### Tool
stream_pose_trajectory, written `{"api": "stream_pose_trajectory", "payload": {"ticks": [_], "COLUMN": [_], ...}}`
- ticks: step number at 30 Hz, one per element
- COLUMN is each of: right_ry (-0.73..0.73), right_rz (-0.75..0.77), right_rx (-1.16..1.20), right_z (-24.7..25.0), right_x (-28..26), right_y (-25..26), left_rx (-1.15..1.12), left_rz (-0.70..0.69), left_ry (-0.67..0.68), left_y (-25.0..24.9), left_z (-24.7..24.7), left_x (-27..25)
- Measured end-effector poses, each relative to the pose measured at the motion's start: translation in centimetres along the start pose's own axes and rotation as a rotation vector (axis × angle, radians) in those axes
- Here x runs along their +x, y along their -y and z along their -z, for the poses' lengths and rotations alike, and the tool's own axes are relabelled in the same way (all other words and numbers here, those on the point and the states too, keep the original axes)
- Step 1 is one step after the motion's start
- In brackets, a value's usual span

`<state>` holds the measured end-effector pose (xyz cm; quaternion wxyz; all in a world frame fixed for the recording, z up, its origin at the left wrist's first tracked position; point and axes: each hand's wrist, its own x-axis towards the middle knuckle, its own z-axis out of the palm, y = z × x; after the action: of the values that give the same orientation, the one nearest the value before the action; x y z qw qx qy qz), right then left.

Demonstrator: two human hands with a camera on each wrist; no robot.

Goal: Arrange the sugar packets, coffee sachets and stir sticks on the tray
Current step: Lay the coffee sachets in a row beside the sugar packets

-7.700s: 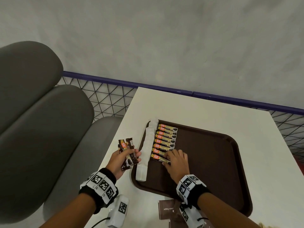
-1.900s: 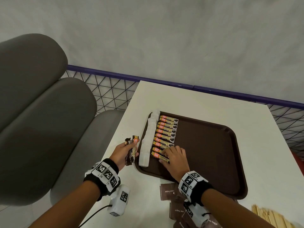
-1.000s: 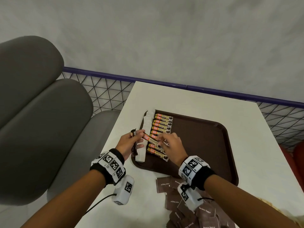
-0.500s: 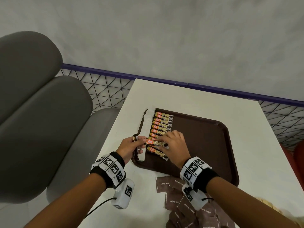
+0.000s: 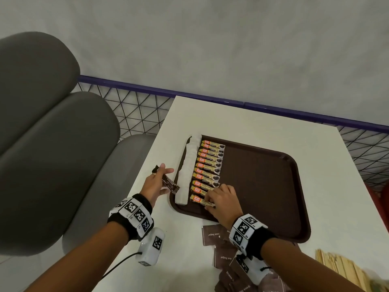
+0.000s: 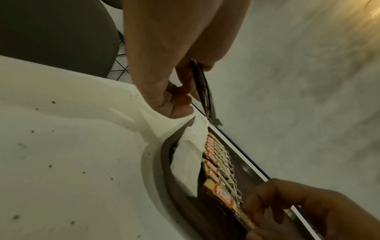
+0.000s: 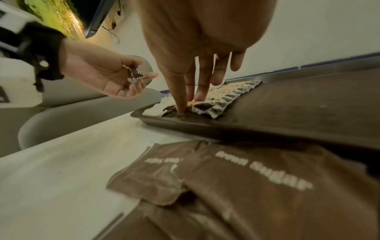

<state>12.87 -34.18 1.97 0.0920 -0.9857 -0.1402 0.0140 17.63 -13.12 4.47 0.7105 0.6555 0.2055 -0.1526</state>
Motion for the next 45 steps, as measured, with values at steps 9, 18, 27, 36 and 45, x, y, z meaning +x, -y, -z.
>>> {"api": "stream_pose_trajectory", "payload": {"ticks": [9, 18, 27, 36, 45], "right_ry": [-0.024, -0.059, -0.184, -0.296, -0.327], "right_rz": [-0.024, -0.050, 0.052, 0.066, 0.163], "right_rx": [-0.036, 0.004, 0.215, 0.209, 0.124], "right_z": [-1.2, -1.7, 1.2, 2.4, 3.3], "right_x": [0.2, 0.2, 1.7, 2.0, 0.9], "right_y": [-0.4, -0.8, 0.1, 0.2, 0.5], "left_rx": [-0.058, -0.091, -0.068, -0.052, -0.027], "left_rz": [0.009, 0.005, 0.017, -0.012, -0.008], "left_ry": [-0.004, 0.056, 0.108, 0.147, 0.164], "left_y": [0.1, 0.5, 0.3, -0.7, -0.7], "left_z": [0.7, 0.7, -1.0, -1.4, -1.8], "left_x": [0.2, 0.0, -0.3, -1.4, -2.2]}}
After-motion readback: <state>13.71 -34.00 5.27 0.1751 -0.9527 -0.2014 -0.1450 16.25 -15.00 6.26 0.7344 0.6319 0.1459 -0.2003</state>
